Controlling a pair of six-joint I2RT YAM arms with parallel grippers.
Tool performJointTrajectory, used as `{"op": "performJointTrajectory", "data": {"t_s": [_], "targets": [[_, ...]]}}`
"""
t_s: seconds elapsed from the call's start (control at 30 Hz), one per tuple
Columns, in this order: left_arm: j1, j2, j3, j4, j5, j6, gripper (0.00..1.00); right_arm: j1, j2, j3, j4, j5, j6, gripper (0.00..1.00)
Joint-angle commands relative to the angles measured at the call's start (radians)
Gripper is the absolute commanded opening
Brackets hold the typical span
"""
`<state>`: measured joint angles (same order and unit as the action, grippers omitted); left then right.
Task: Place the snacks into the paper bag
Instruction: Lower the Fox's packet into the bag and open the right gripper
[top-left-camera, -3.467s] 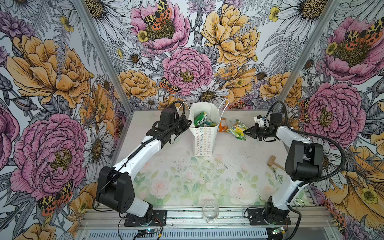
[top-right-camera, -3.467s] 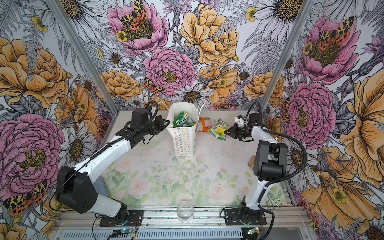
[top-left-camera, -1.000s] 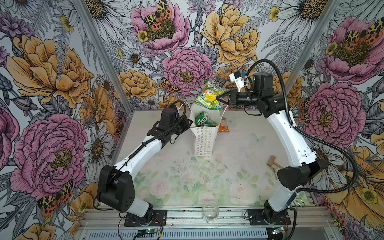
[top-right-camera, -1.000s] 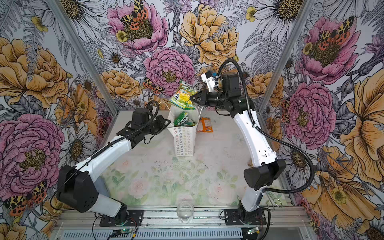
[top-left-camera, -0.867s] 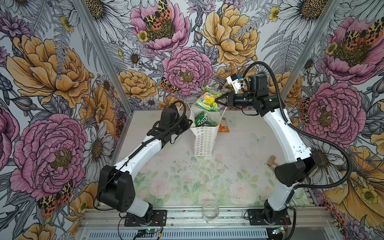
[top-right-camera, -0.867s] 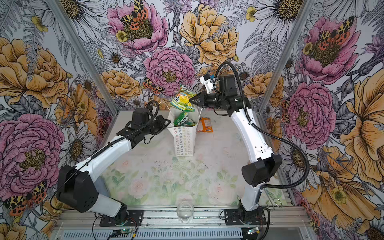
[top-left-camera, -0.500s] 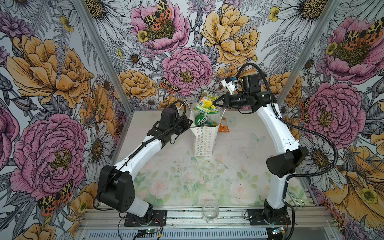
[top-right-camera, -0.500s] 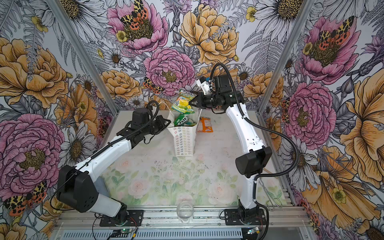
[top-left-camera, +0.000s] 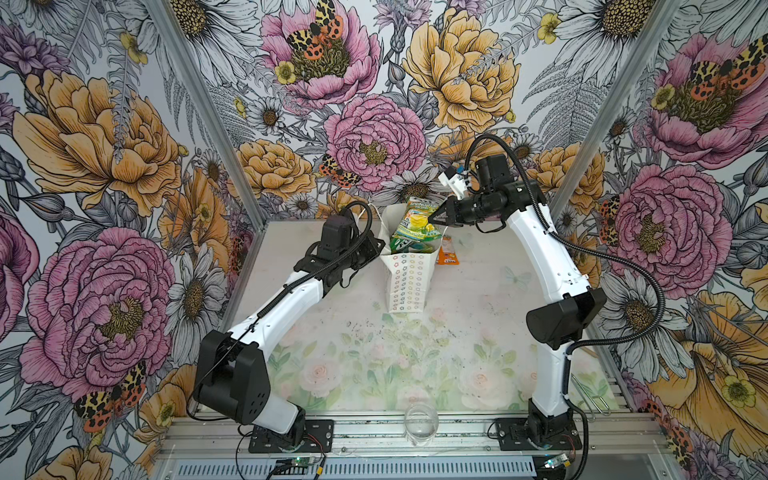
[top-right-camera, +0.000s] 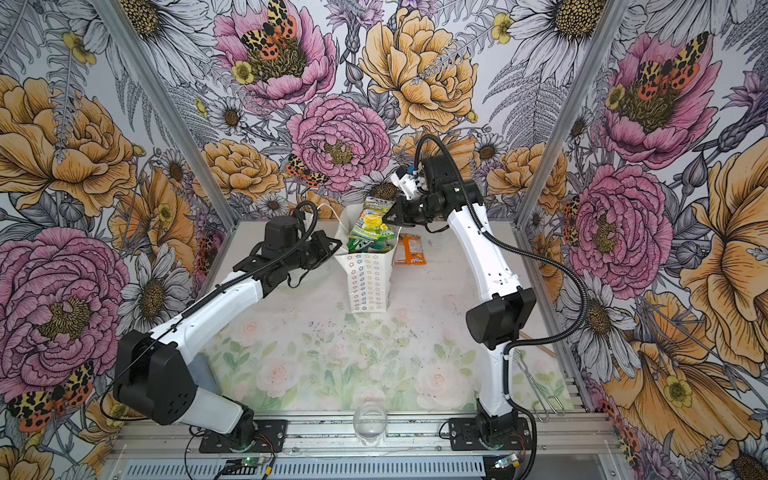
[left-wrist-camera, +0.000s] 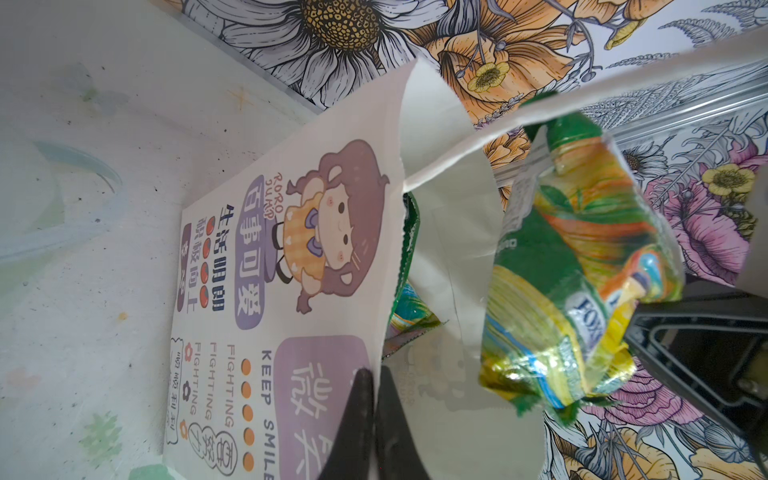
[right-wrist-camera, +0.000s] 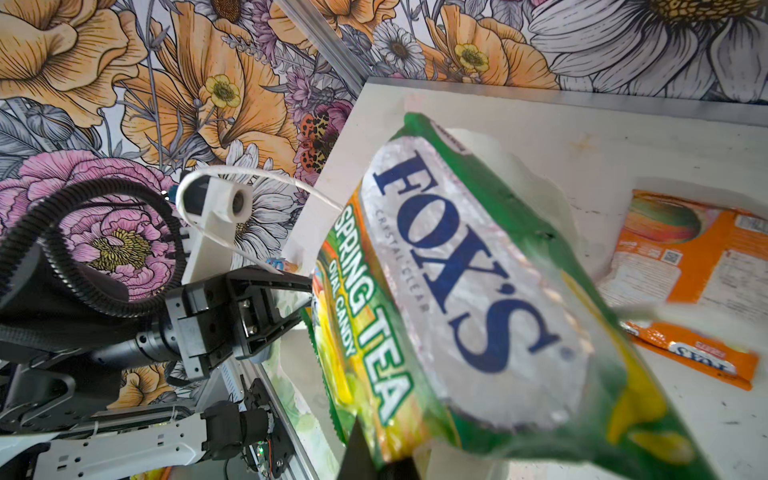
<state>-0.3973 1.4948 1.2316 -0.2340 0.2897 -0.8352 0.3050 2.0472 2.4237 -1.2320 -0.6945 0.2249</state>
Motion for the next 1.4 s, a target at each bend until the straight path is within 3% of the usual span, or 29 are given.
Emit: {"op": "performJointTrajectory", "data": {"t_s": [0.0,0.83,1.37], "targets": [[-0.008,-0.006,0.004,0.036,0.02,-0.001,0.06,0.015,0.015,0.057,-0.029,0.035,-0.052,0.0],[-0.008,0.001,0.006,0.039,0.021,-0.002,0.07,0.137,0.071,0.147,-0.226,0.26,-0.227,0.0],[-0.006,-0.007,0.002,0.041,0.023,-0.004,0.06,0.268,0.048,0.146,-0.272,0.343,-0.212,0.0]]}}
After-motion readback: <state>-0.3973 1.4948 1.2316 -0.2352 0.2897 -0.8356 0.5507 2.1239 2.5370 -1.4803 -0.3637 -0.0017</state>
